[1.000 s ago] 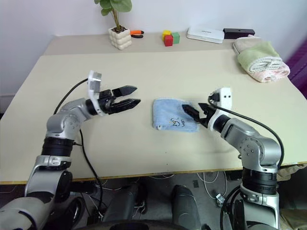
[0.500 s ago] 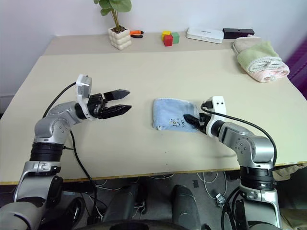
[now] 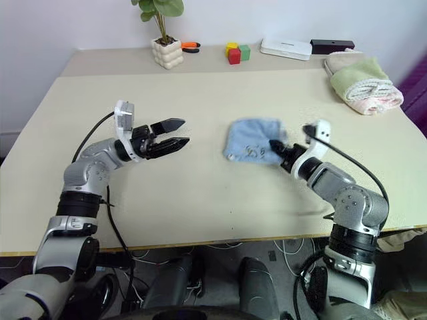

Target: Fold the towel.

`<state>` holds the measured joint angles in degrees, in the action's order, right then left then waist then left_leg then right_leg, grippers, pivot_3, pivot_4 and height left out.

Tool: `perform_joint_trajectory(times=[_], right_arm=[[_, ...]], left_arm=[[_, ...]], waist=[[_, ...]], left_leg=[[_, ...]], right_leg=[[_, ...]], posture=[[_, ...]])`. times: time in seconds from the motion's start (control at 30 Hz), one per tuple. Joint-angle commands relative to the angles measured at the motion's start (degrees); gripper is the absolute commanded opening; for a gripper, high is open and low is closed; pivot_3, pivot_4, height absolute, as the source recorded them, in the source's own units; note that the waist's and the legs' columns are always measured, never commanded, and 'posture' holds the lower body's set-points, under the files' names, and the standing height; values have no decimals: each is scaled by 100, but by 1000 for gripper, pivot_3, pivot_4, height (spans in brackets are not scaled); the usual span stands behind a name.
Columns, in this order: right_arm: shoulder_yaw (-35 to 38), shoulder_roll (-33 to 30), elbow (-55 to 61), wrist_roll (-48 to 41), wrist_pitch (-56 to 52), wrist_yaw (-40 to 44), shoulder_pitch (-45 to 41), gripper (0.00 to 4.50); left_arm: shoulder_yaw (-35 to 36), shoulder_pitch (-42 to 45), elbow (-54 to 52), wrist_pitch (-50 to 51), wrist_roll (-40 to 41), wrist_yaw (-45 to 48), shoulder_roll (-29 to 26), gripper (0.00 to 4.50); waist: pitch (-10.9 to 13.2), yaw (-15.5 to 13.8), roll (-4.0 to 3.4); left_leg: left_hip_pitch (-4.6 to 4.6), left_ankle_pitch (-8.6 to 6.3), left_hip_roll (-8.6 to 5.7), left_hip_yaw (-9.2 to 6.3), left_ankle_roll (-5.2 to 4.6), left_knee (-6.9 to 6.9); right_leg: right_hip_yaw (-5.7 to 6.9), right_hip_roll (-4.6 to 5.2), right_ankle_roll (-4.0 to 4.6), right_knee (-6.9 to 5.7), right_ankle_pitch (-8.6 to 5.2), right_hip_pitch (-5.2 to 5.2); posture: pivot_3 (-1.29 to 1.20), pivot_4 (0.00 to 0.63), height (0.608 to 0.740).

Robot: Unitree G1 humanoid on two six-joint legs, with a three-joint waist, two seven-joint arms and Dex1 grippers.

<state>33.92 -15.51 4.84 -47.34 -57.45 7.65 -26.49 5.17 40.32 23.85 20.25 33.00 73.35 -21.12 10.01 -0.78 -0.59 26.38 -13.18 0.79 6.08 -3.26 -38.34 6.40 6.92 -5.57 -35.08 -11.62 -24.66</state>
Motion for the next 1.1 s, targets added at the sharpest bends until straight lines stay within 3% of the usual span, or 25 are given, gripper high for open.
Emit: perform_joint_trajectory(times=[0.03,0.17,0.3,0.5,0.73,0.87,1.07,1.1], right_arm=[[1003,129,23,-400,759,-859,-310,35],[1643,258,-163,-512,1659,-1611,-496,35],[1785,281,-531,-371,2288,-2022,-476,35],[1528,357,-1186,27,2807,-2492,-363,35],[1374,124,-1076,114,2816,-2841,-243,35],[1277,40,-922,100,2746,-2916,-191,1515],[1213,-220,-585,449,2709,-3359,121,4471],[1203,-262,-533,523,2693,-3429,201,4471]], left_arm=[[-7,314,242,-236,-32,314,5,4500],[-14,565,733,-446,-149,485,63,4500],[-48,580,675,-467,-173,460,221,4500],[-45,178,153,-308,-119,542,119,4500],[-21,-1,110,-473,-243,572,-93,4500],[-18,46,188,-596,-246,441,92,4500],[-70,-6,165,-654,-244,312,397,4500],[-78,-29,152,-655,-244,306,429,4500]], waist=[[0,5,0],[0,24,-2],[0,58,-2],[0,156,-9],[2,140,-13],[1,140,-14],[1,137,-14],[1,129,-15]], left_leg=[[0,0,-1,0,0,1],[-2,1,0,3,1,3],[-3,1,0,5,1,6],[-6,2,0,6,1,10],[-7,3,1,7,2,11],[-7,3,0,7,2,11],[-7,3,0,8,2,11],[-7,3,0,8,2,11]], right_leg=[[0,0,-1,0,-1,1],[-1,-2,-1,-1,-1,-1],[-4,-2,-2,-1,-2,-1],[-7,-3,-3,-3,-2,0],[-10,-3,-4,-3,-3,0],[-11,-3,-4,-2,-3,0],[-12,-2,-4,-2,-3,0],[-12,-2,-4,-2,-4,0]], posture=[[0,150,740],[0,150,740],[0,150,740],[0,150,740],[0,150,740],[0,150,740],[0,150,740],[0,150,740]])
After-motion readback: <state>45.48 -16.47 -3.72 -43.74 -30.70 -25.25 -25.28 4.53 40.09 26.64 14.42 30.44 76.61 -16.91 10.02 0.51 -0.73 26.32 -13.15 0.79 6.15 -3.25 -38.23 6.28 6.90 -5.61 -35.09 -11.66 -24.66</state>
